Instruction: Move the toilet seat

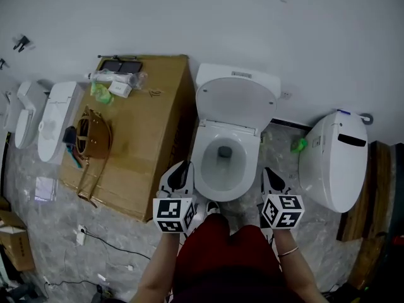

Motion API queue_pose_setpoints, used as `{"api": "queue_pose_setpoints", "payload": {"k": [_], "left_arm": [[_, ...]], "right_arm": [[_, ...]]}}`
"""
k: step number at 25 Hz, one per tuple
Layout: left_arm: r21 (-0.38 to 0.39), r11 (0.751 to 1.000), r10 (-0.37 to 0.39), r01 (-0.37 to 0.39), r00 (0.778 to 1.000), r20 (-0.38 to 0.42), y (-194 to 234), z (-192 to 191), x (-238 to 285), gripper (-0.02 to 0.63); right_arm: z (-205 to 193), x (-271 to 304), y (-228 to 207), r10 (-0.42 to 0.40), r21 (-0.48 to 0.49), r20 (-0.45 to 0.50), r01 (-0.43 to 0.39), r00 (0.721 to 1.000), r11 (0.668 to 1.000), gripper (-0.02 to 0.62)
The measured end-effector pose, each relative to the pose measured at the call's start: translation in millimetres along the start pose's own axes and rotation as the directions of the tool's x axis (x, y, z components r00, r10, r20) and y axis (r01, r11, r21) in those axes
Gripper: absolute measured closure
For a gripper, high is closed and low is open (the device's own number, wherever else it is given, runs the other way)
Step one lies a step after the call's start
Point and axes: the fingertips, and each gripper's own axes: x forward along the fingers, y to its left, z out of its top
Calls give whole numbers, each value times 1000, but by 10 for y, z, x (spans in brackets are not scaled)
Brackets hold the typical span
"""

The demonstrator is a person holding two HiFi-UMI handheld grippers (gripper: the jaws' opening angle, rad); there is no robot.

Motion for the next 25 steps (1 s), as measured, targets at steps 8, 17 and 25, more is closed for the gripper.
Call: {"api": "queue_pose_setpoints", "payload": {"k": [8,17,25], "left_arm": [[-28,999,-23,20,994,-110,109,-430,254,565],[-93,996,-10,-11,975,-222,231,-1041,517,565],[-148,986,17,-76,931,-366,358,-1934,759,542]], "right_arm": [[-403,192,-89,-37,14,-109,38,993,999,578],[-1041,555,-381,-60,104,-248,88,967,991,578],[-1699,928,-480,-28,127,-380,83,925,988,574]]}}
